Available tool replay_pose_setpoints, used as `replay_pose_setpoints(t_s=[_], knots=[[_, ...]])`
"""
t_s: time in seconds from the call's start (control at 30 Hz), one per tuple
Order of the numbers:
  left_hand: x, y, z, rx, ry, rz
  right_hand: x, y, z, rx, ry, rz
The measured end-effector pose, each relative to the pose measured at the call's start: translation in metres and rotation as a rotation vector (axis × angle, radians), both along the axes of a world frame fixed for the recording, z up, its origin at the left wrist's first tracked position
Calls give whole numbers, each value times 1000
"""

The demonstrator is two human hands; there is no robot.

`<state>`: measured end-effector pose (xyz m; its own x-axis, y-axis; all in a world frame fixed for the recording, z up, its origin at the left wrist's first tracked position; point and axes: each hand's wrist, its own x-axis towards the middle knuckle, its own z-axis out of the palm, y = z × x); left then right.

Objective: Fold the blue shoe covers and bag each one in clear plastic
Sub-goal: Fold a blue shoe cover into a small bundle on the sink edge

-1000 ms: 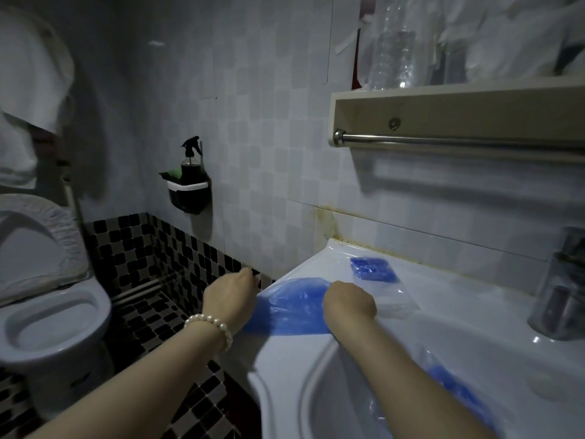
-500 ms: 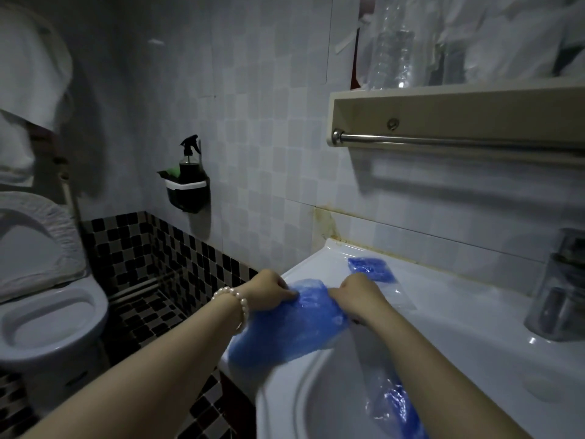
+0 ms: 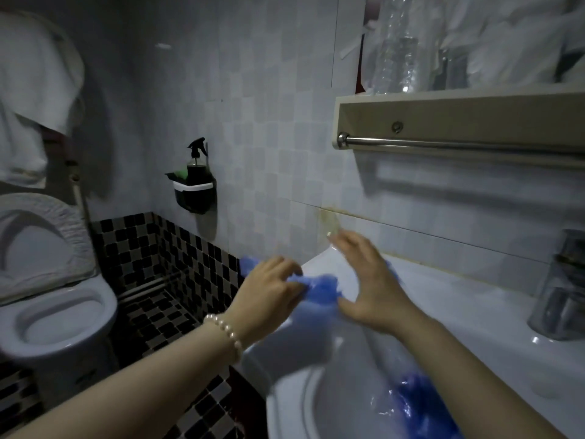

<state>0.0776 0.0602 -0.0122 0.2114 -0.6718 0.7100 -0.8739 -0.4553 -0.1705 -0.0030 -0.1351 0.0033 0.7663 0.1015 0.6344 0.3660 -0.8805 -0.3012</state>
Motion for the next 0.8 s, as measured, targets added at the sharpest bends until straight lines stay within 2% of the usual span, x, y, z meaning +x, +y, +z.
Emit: replay_pose_setpoints(t_s=[0.07, 0.1, 0.33, 0.43, 0.5, 0.57, 0.63, 0.7, 0.8], knots=[[2, 6, -26, 35, 54, 19, -2, 7, -18, -96, 139, 28], [2, 8, -34, 36, 84, 28, -1, 8, -27, -108, 150, 44], [-1, 9, -43, 29, 245, -31, 8, 13, -52, -238, -111, 51], [2, 11, -46, -13, 316, -45, 12, 12, -58, -256, -102, 81], [0, 11, -45, -43, 421, -26, 13, 9, -57, -42, 65, 64], [1, 9, -39, -64, 620, 43, 16, 4, -52, 253, 314, 72], [3, 6, -34, -78, 816, 140, 19, 1, -50, 455, 441, 92], [5, 3, -31, -84, 897, 242, 23, 3, -51, 547, 487, 52], [5, -4, -30, -13, 891, 420, 29, 12, -53, 535, 519, -139]])
